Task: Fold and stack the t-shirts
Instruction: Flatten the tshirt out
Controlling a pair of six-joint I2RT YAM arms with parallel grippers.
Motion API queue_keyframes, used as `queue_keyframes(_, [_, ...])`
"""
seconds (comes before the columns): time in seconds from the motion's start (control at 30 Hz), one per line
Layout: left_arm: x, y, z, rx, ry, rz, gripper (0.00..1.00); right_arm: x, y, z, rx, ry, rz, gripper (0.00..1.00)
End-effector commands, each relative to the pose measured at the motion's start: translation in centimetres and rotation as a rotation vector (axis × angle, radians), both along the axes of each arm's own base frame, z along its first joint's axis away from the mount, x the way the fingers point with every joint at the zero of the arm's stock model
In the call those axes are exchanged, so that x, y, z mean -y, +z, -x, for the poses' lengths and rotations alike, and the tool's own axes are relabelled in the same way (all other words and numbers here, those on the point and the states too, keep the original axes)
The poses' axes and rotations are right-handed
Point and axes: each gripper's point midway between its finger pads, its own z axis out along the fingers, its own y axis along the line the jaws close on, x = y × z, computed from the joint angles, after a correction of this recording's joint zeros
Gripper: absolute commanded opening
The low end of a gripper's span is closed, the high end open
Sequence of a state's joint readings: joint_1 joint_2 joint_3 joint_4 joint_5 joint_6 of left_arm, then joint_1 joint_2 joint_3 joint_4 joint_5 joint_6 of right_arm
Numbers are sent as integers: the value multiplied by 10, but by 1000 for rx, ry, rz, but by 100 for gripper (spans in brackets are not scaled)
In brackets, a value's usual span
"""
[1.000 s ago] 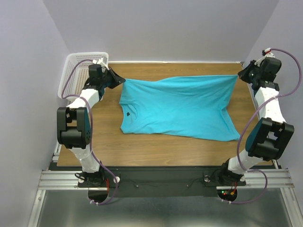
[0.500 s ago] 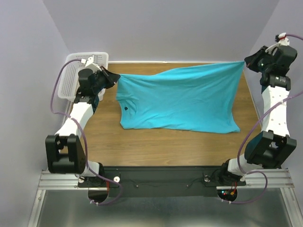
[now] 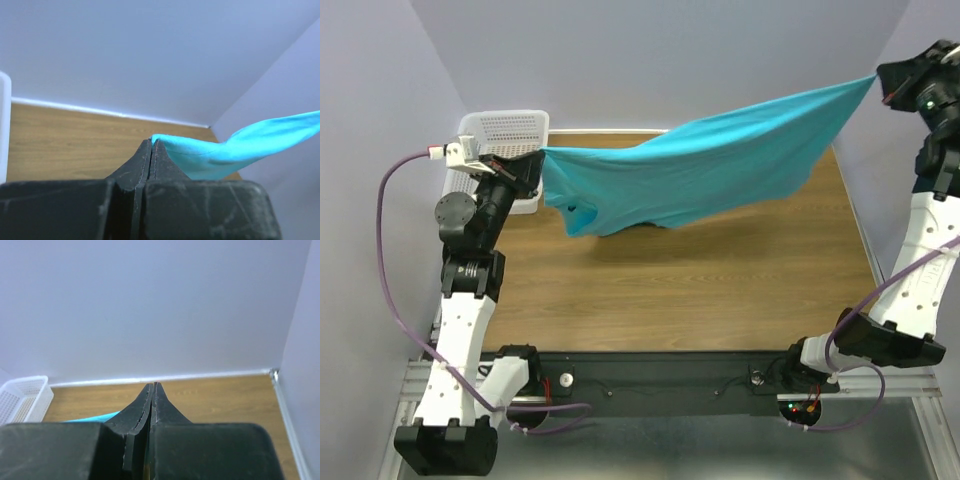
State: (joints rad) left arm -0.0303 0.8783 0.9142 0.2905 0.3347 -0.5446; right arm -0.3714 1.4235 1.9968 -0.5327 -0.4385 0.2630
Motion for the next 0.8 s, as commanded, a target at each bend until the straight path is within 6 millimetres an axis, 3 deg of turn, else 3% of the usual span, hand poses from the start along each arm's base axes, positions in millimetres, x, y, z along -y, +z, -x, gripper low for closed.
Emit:
queue_keyframes(0.0, [-15, 68, 33, 196, 75, 19, 0, -16, 78, 53, 185, 6, 83, 1])
queue_keyframes(0.2, [-22, 137, 85, 364, 105, 55, 0, -34, 135, 109, 341, -15, 125, 1])
queue_keyframes(0.43, [-40, 203, 142, 518, 205, 68, 0, -37, 171, 162, 458, -131, 172, 0])
queue_keyframes(0.5, [-43, 218, 154, 553, 216, 77, 0, -36, 171, 165, 456, -145, 172, 1])
queue_keyframes(0.57, [-44, 222, 154, 552, 220, 86, 0, -33, 164, 159, 433, -148, 168, 1])
queue_keyframes(0.67, [-40, 206, 126, 476, 203, 81, 0, -29, 145, 142, 374, -127, 151, 1])
queue_keyframes(0.77, [-24, 158, 77, 325, 116, 66, 0, -23, 106, 110, 256, -80, 110, 1])
